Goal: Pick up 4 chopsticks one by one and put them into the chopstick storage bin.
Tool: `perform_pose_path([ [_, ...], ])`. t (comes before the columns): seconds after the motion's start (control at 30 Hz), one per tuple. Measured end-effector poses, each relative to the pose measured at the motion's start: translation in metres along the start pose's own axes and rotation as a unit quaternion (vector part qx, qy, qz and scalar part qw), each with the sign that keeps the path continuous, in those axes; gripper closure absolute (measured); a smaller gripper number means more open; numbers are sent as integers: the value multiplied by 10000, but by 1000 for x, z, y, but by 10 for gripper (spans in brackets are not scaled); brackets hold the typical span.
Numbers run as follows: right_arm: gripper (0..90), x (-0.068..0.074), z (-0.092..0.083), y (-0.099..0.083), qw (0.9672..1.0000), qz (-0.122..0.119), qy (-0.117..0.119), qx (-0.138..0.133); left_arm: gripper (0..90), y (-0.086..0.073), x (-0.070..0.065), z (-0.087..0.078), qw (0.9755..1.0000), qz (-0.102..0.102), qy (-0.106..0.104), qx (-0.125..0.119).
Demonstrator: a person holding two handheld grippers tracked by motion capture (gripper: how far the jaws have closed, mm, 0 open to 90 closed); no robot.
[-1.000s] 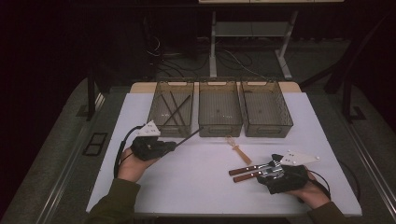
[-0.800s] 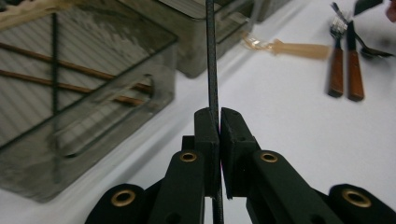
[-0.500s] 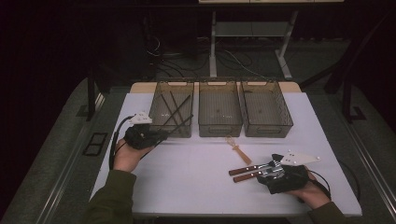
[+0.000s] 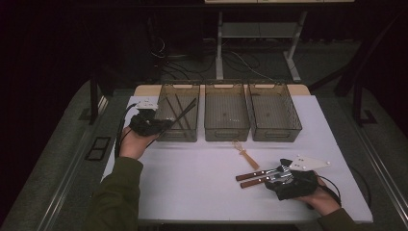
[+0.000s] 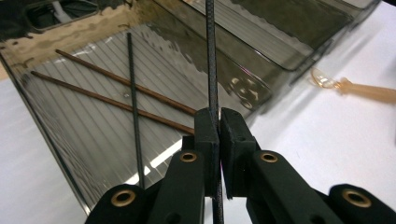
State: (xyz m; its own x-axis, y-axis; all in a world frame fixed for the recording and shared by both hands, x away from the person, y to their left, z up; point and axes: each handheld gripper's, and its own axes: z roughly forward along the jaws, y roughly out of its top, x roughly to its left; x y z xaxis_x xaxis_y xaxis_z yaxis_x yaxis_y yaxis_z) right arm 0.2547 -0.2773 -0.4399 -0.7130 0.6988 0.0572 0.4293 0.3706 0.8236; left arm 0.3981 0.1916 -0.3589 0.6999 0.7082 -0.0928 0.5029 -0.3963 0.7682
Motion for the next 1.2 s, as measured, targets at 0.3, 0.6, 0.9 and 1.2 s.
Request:
perform_pose_path([
  [0.3,10,0,0,0,10000,15,6,-9,856,16,10,11,9998,-128,148,26],
  [0.6,10,-1,-1,0,10000,56,11,-21,856,41,18,27,9994,-148,308,44],
  [0.9,10,-2,-2,0,10000,51,14,-55,856,56,27,48,9991,-112,401,-22],
  [1.2,10,-3,-3,0,9999,73,33,-75,856,58,38,68,9979,-109,640,-5],
])
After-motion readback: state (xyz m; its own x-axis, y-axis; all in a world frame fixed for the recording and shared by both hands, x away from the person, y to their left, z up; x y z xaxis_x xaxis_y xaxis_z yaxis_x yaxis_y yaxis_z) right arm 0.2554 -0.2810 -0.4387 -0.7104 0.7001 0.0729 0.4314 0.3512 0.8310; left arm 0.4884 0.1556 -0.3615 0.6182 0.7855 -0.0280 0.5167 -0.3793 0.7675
